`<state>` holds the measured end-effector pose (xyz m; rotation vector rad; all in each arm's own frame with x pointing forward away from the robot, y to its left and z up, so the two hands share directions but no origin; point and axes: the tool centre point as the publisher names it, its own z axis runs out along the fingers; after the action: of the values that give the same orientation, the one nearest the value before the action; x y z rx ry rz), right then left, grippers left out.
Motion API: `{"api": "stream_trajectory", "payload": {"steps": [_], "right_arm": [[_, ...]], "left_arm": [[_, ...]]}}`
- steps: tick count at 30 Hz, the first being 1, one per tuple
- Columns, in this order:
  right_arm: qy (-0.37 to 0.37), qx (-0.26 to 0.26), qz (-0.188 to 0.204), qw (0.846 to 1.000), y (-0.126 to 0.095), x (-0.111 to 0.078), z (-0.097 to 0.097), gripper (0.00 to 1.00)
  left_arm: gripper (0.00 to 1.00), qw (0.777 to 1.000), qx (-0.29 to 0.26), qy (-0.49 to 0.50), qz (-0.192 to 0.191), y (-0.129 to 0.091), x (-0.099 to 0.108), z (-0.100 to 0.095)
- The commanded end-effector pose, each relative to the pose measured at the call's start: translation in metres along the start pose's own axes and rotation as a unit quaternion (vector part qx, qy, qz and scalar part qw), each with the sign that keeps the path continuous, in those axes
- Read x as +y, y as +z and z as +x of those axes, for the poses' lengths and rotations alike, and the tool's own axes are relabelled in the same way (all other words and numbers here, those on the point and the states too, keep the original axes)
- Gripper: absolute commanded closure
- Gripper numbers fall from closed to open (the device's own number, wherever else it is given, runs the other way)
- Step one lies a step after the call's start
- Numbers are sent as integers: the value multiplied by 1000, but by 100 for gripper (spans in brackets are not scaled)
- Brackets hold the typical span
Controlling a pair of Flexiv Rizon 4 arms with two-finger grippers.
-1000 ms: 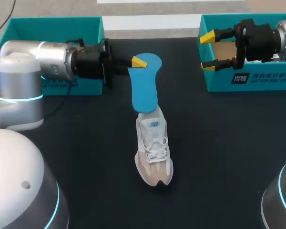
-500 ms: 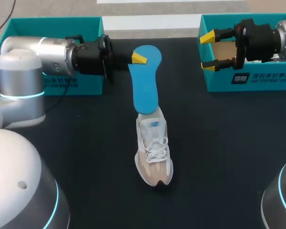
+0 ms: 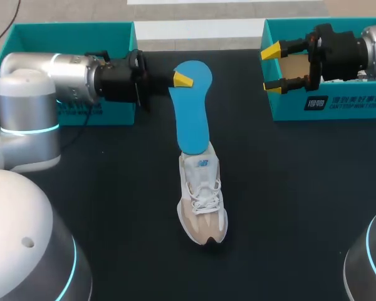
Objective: Take the shoe out of the shoebox, open the shoe tongue, remove and reinsert the insole, then place the shoe into the shoebox
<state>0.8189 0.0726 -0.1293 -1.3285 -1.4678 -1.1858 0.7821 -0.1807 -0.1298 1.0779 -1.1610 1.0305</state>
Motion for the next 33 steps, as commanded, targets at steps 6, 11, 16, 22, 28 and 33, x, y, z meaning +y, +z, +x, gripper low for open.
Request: {"api": "stream_trajectory", "payload": {"steps": [6,11,16,22,28,33], "right_arm": [[4,-84,-6,996,15,-11,26,0],[19,-192,-18,981,27,-11,41,0],[6,-311,-27,950,44,-14,57,0],[20,-464,-30,885,61,-18,70,0],[51,-504,-18,862,64,-18,72,0],[51,-504,-18,862,64,-18,72,0]], "left_arm": [[100,999,-5,33,-12,3,-16,-13],[100,999,-18,40,-6,2,-22,-21],[100,999,-18,40,-6,2,-22,-21],[100,999,-18,40,-6,2,-22,-21],[100,999,-18,40,-6,2,-22,-21],[100,999,-18,40,-6,2,-22,-21]]}}
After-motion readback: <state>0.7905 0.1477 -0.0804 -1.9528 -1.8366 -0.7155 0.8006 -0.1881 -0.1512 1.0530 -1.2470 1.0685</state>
